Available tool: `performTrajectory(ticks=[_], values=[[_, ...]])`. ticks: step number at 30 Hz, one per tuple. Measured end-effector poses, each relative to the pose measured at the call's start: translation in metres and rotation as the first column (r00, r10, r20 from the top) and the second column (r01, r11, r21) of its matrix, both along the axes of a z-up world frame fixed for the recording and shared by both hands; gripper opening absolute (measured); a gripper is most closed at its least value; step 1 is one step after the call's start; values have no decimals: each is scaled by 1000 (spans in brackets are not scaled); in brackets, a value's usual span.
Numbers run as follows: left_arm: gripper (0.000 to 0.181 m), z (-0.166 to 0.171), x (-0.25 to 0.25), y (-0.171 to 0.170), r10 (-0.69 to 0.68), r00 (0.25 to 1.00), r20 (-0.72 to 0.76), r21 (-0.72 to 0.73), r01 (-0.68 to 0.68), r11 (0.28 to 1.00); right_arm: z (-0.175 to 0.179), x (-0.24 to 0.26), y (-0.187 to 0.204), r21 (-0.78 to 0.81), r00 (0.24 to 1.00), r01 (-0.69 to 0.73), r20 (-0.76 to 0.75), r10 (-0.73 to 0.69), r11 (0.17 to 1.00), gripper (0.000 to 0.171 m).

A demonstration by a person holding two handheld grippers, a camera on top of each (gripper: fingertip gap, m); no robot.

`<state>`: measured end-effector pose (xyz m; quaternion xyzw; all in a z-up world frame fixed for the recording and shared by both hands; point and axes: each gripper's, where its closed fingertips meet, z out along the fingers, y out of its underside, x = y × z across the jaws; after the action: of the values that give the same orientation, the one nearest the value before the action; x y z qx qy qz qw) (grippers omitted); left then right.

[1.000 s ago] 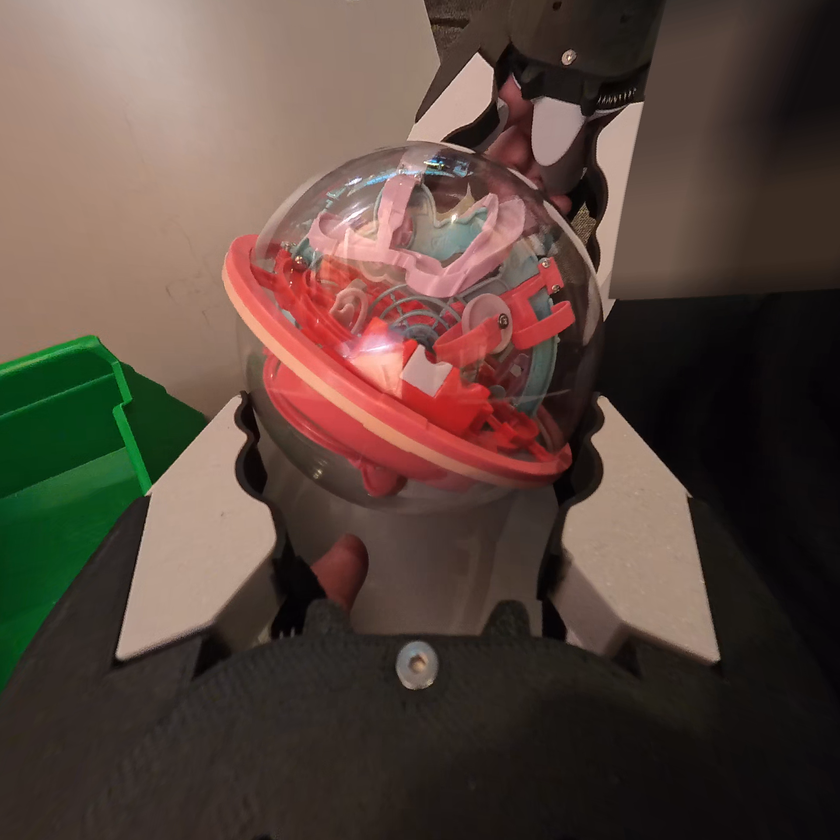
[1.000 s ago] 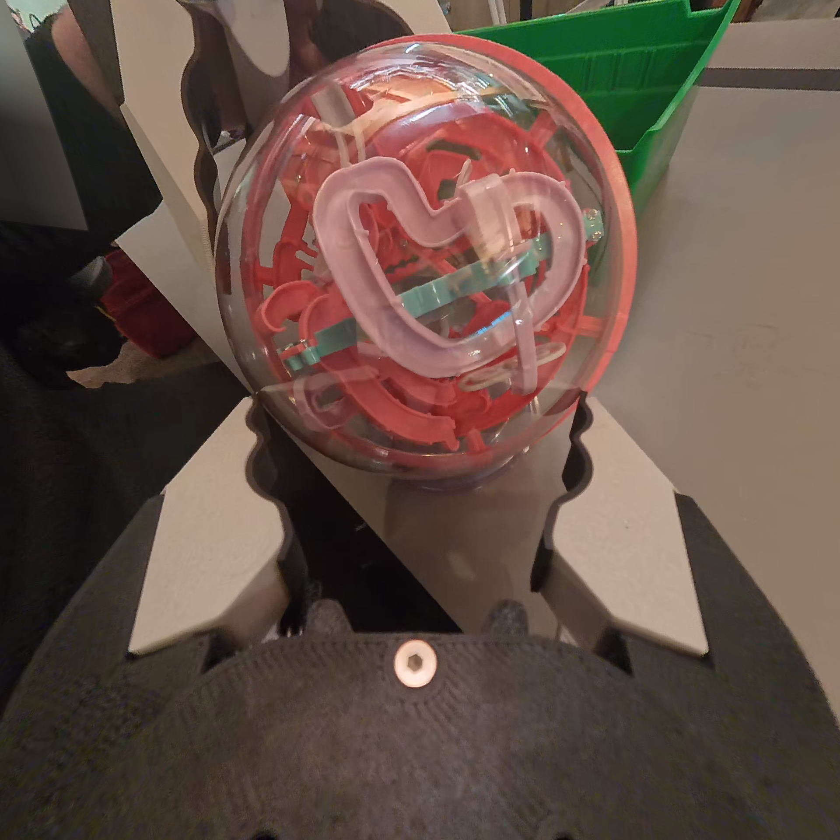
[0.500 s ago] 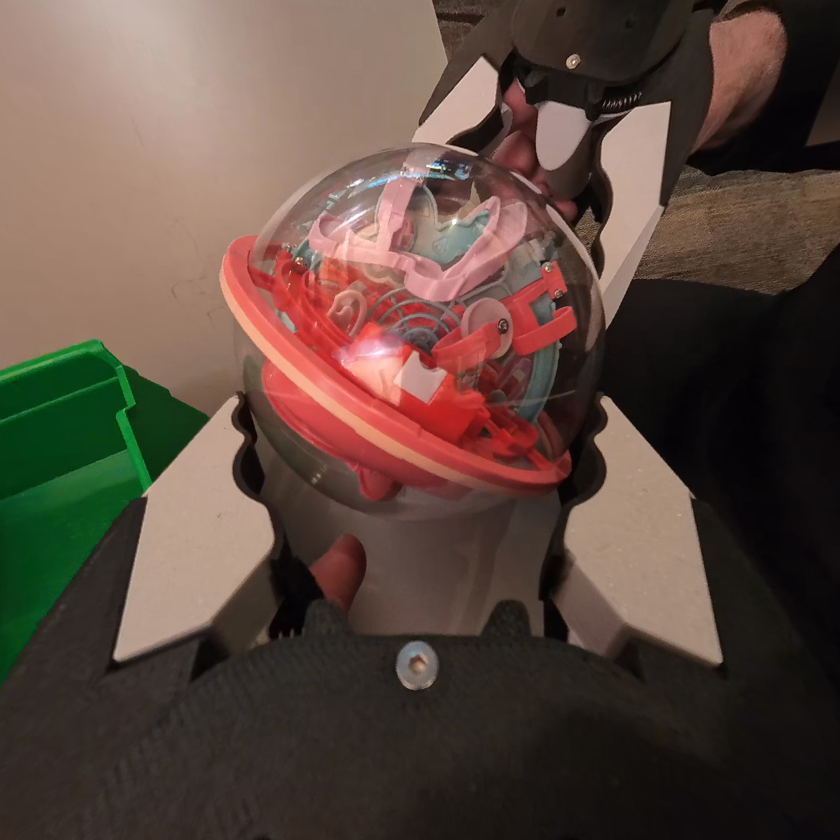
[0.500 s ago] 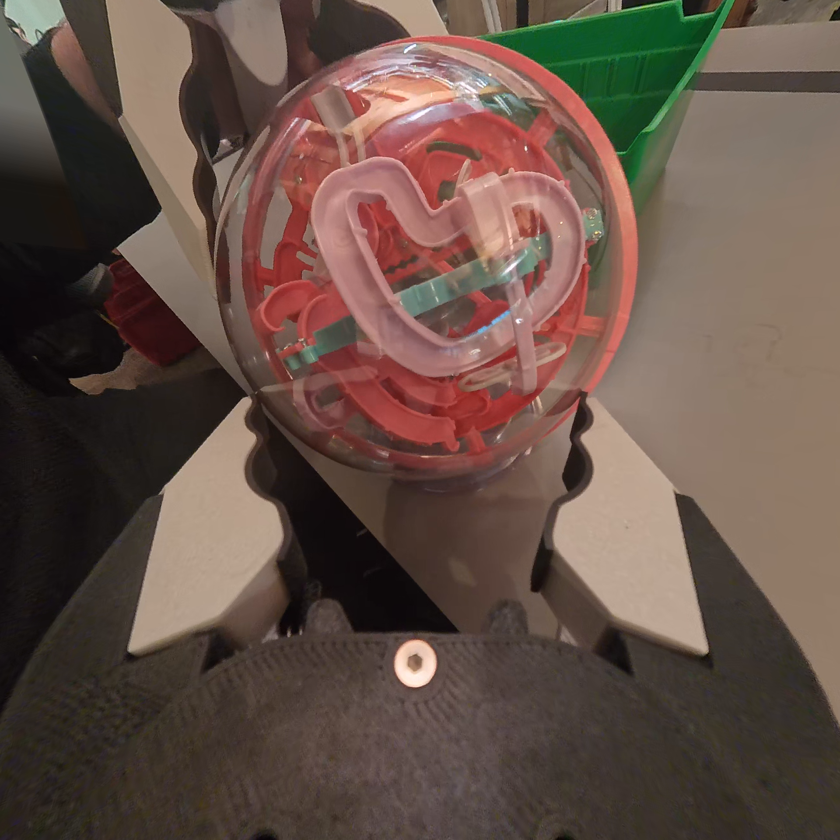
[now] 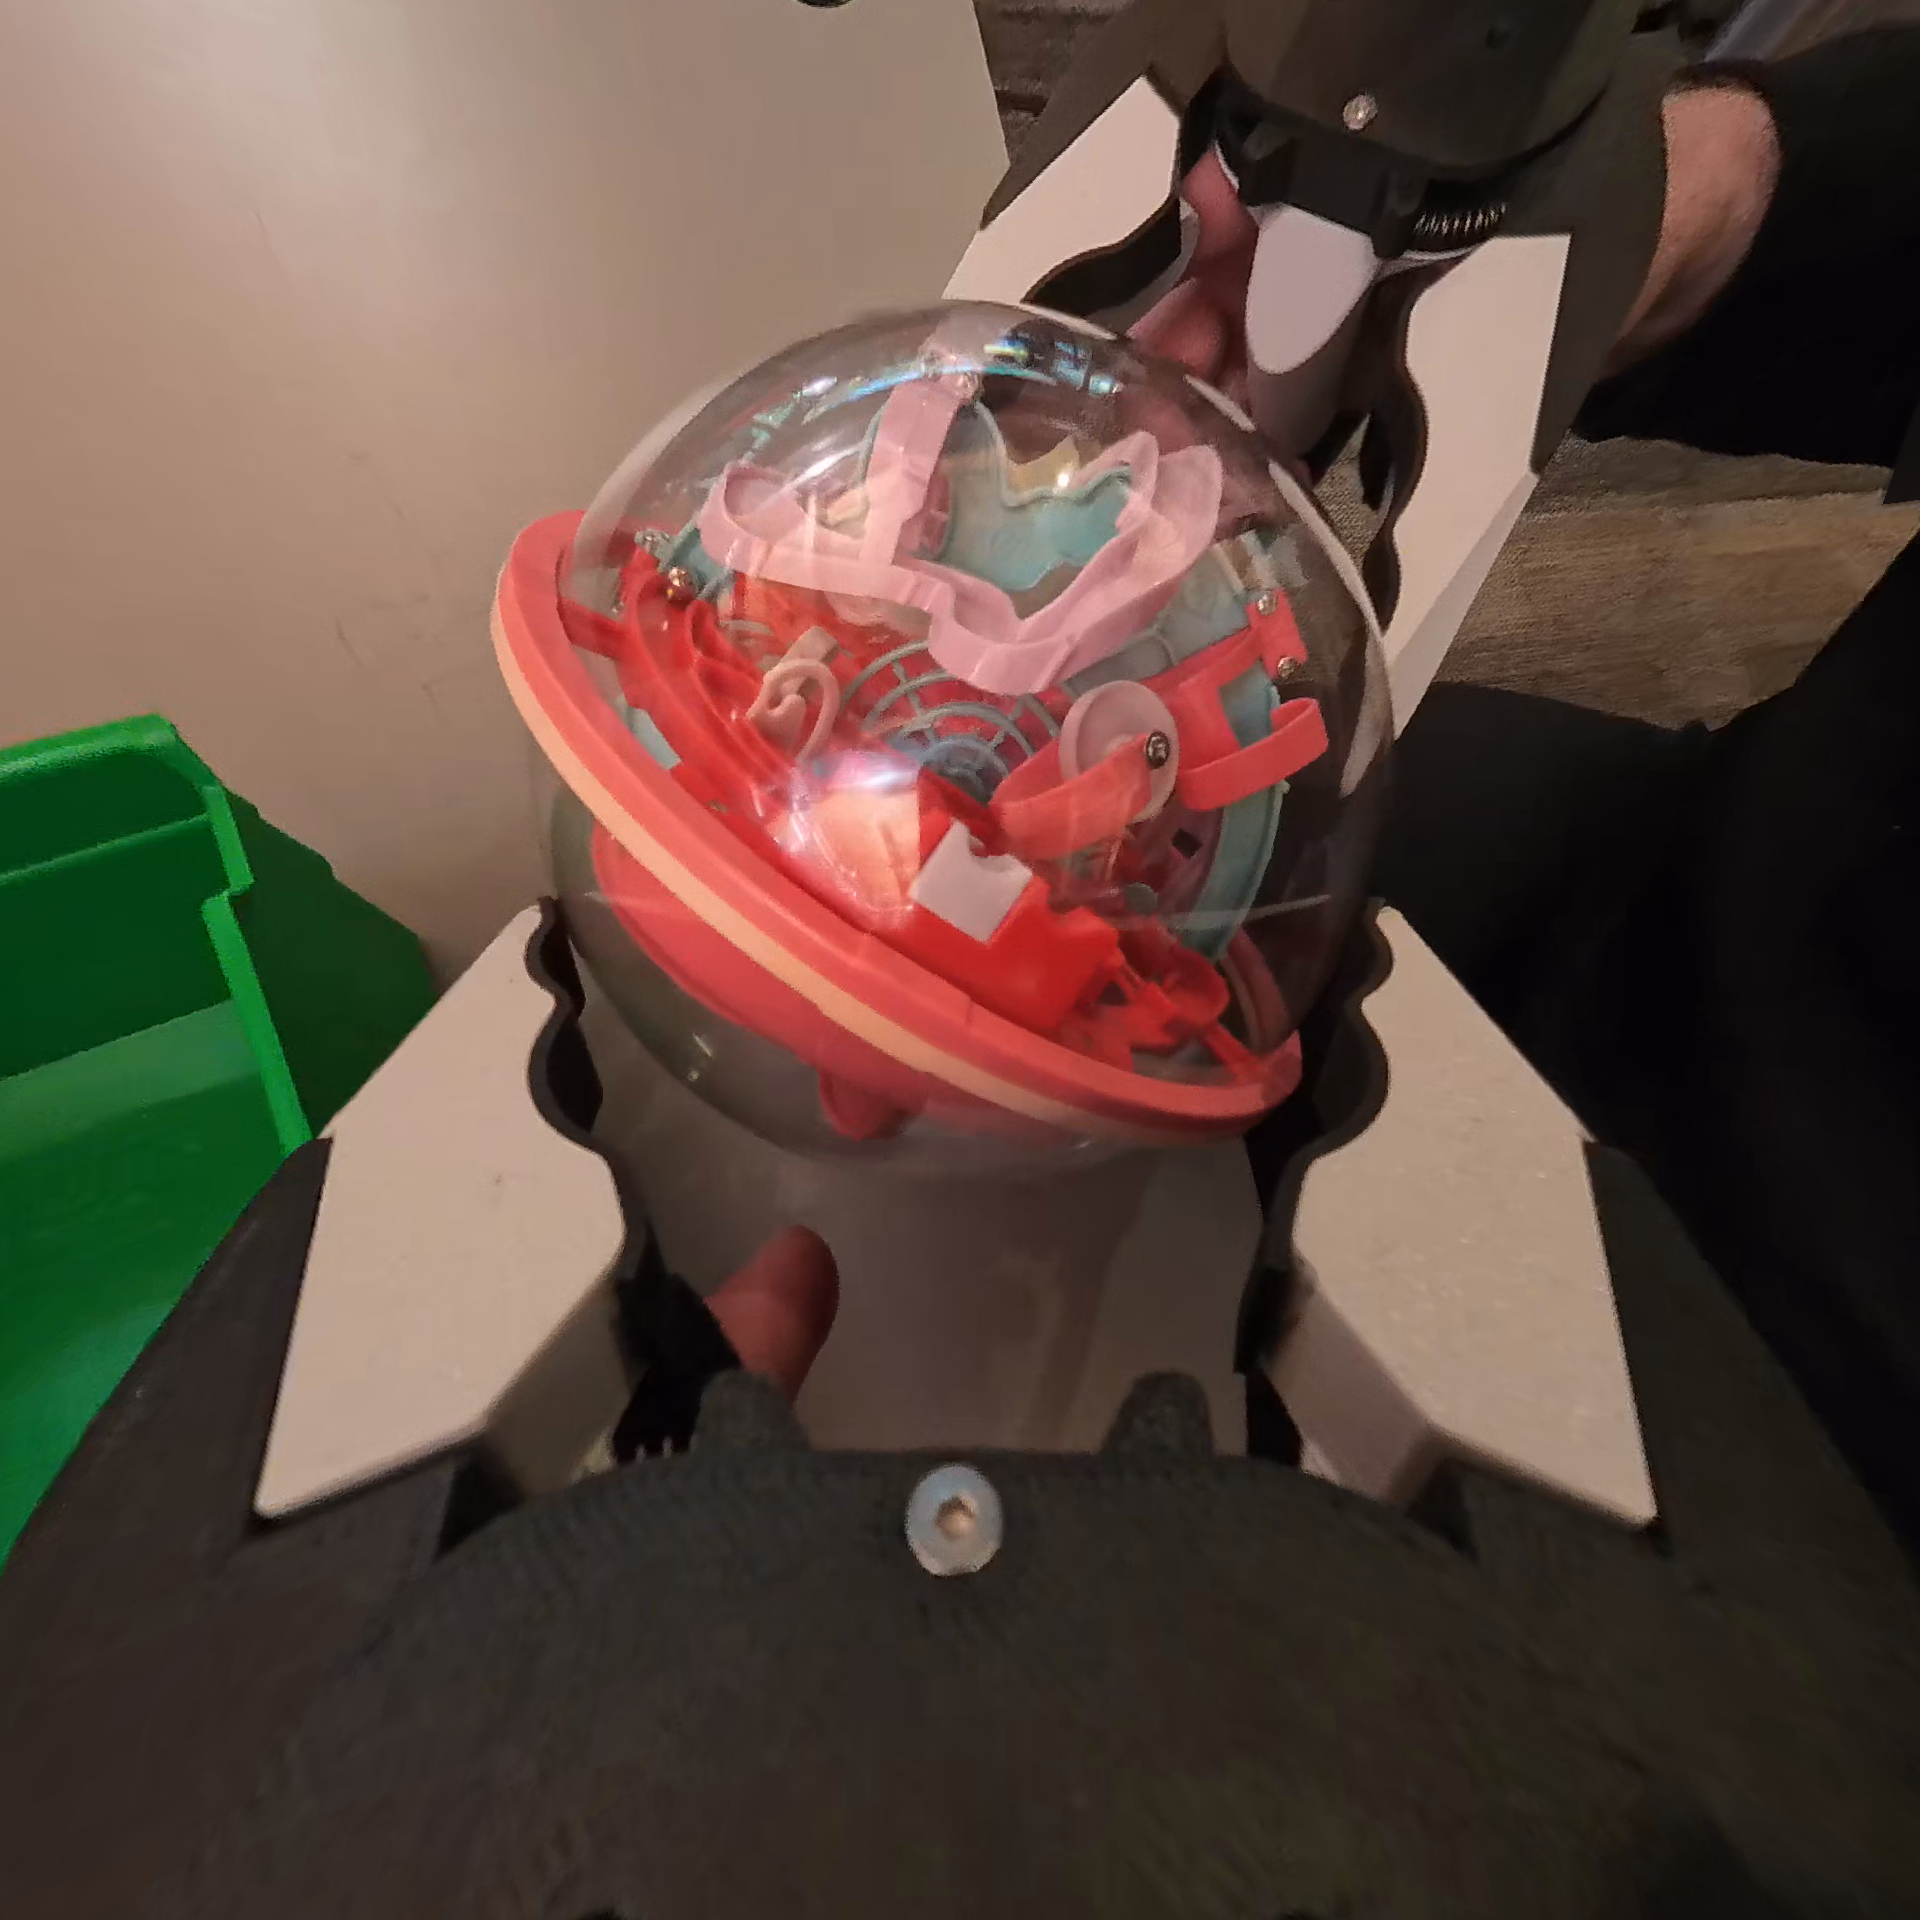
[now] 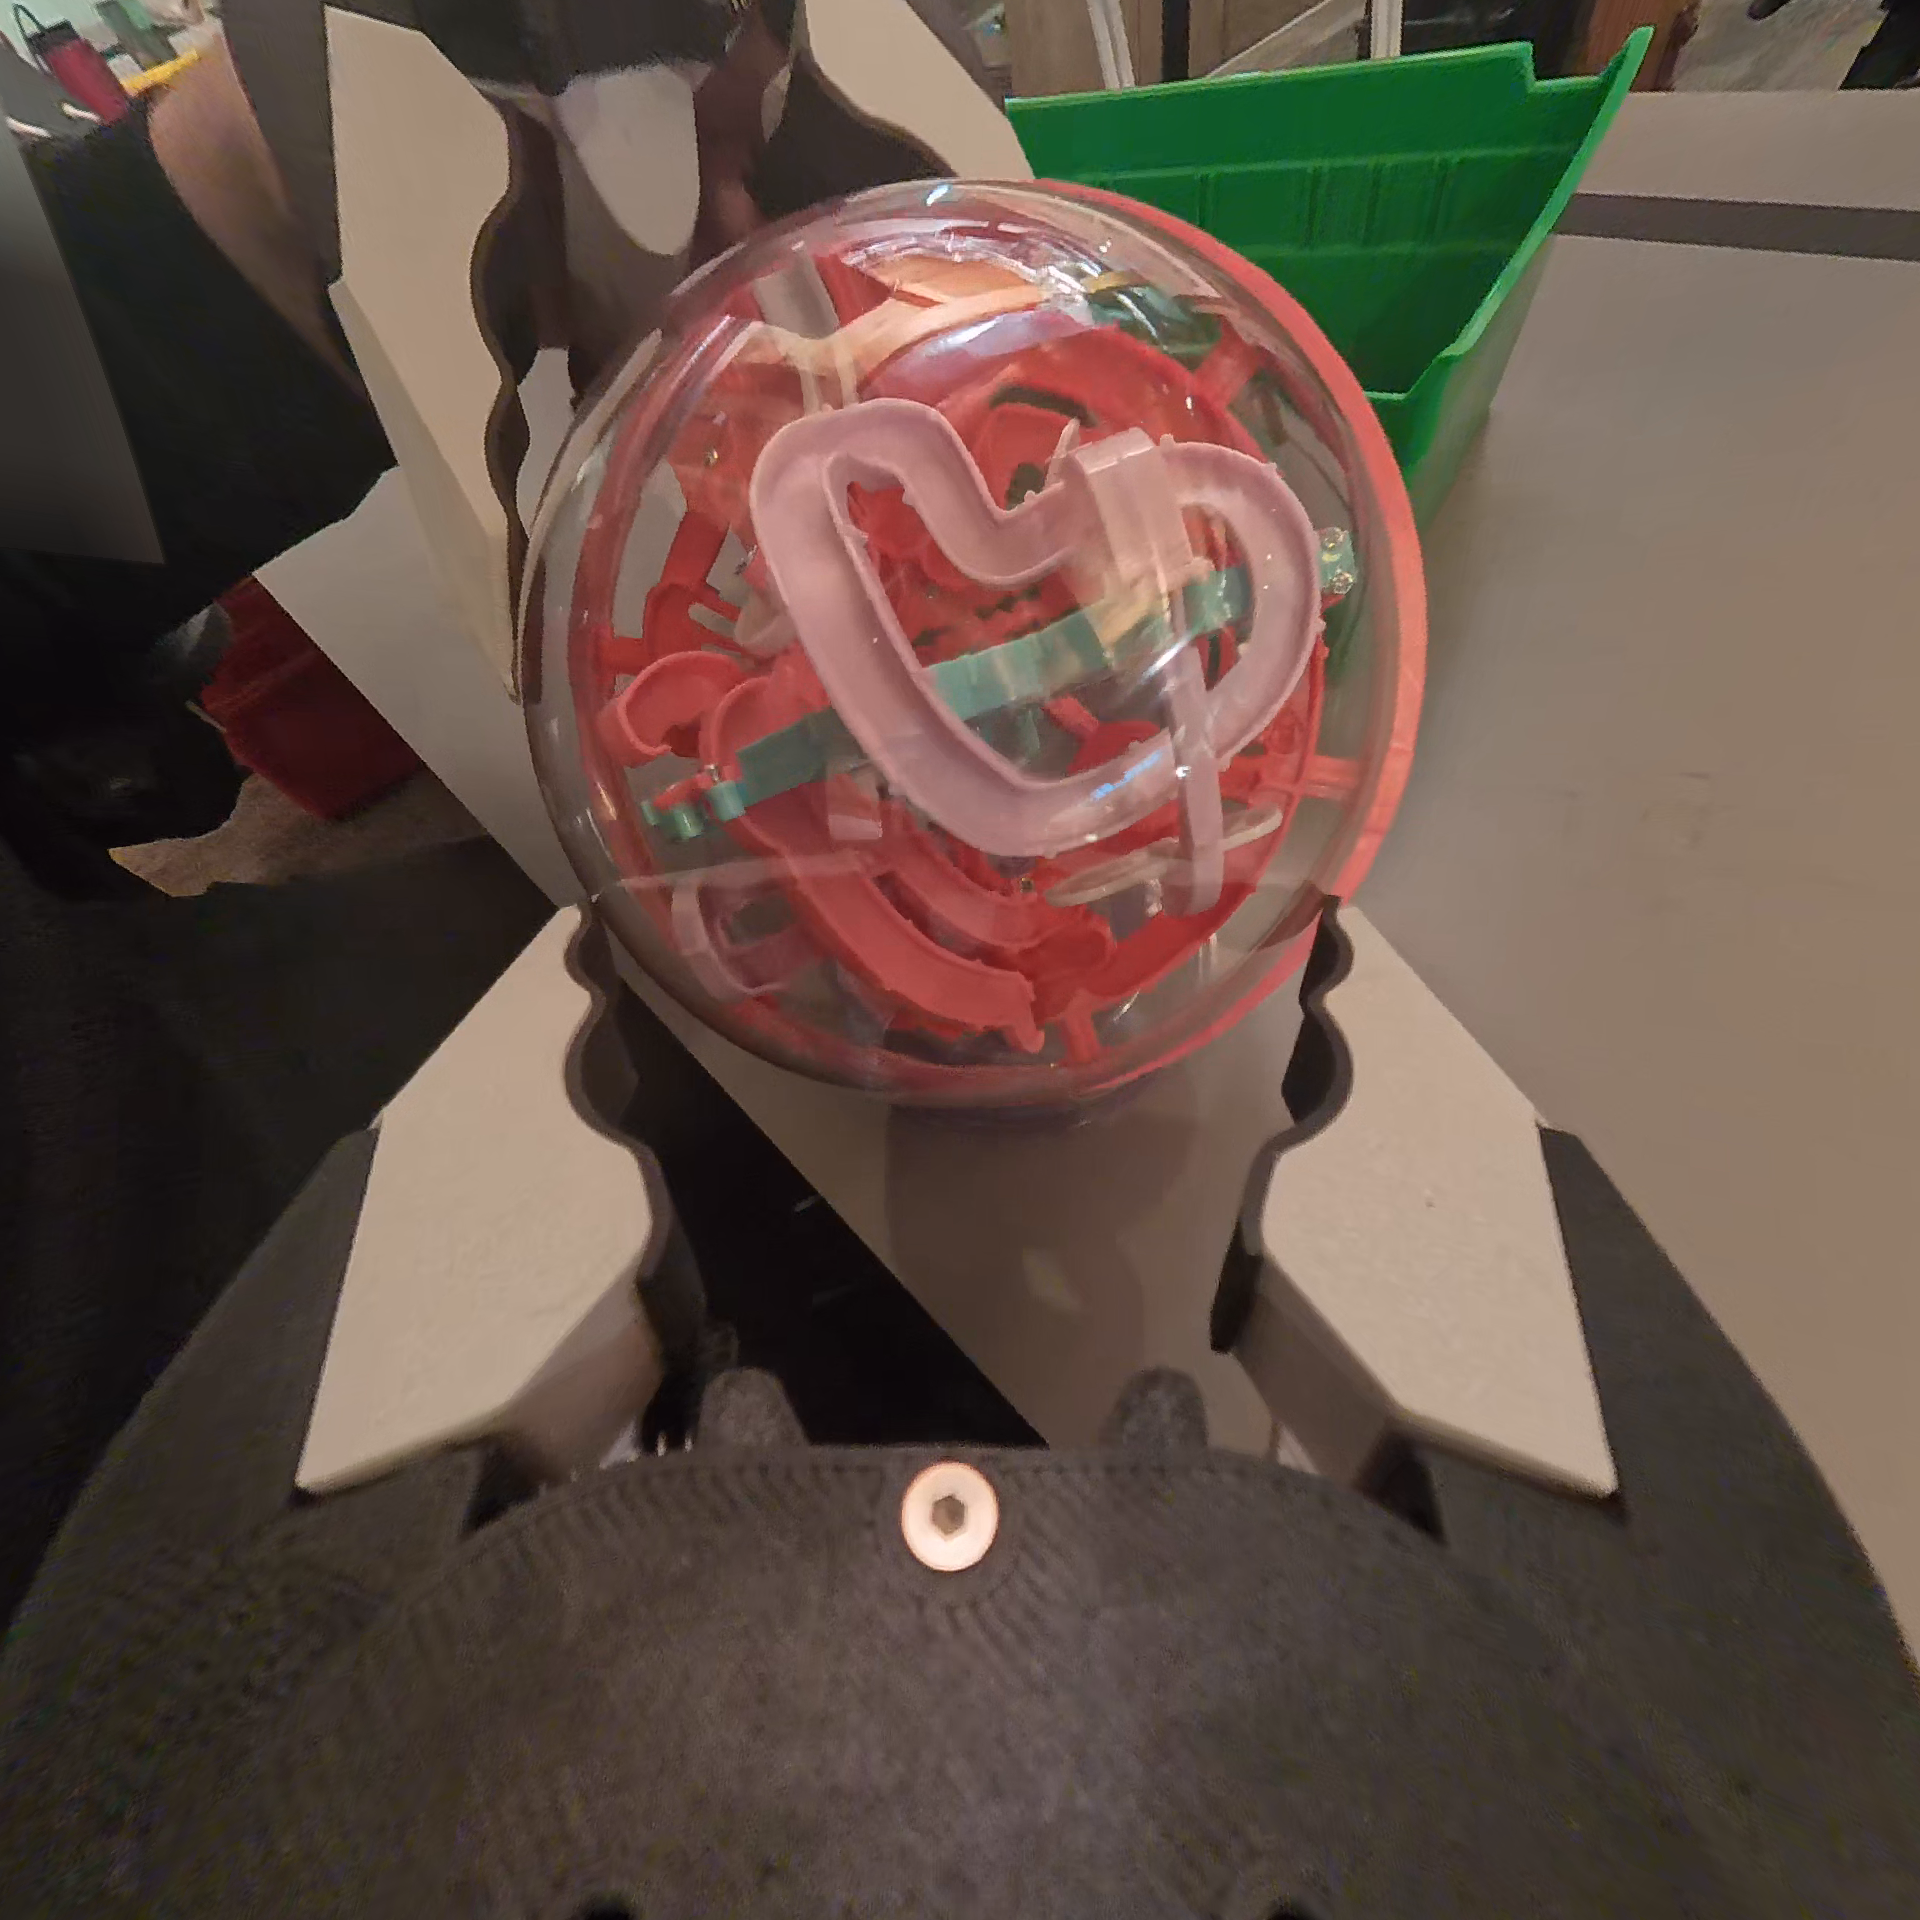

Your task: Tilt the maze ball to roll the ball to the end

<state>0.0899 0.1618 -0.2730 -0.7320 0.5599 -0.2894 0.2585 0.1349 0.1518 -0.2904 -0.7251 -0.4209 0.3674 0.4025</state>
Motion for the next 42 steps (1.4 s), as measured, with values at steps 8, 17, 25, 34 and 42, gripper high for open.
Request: performTrajectory(ticks=[8,17,25,34,42], values=[[142,5,3,2,17,999,-35,64,-15,998,-5,-4,-1,-14,1000,4,4,-4,1000,128],[144,7,8,3,29,998,-48,111,-24,994,-6,-4,0,-2,1000,13,10,-13,1000,128],[145,8,10,5,38,998,-48,135,-32,990,-7,-5,2,2,1000,22,0,-22,1000,128],[146,8,10,7,44,999,-31,136,-39,990,-7,-6,3,-5,1000,28,-14,-28,1000,128],[147,10,12,8,47,998,-28,151,-42,988,-8,-7,3,-2,999,31,-8,-31,1000,128]])
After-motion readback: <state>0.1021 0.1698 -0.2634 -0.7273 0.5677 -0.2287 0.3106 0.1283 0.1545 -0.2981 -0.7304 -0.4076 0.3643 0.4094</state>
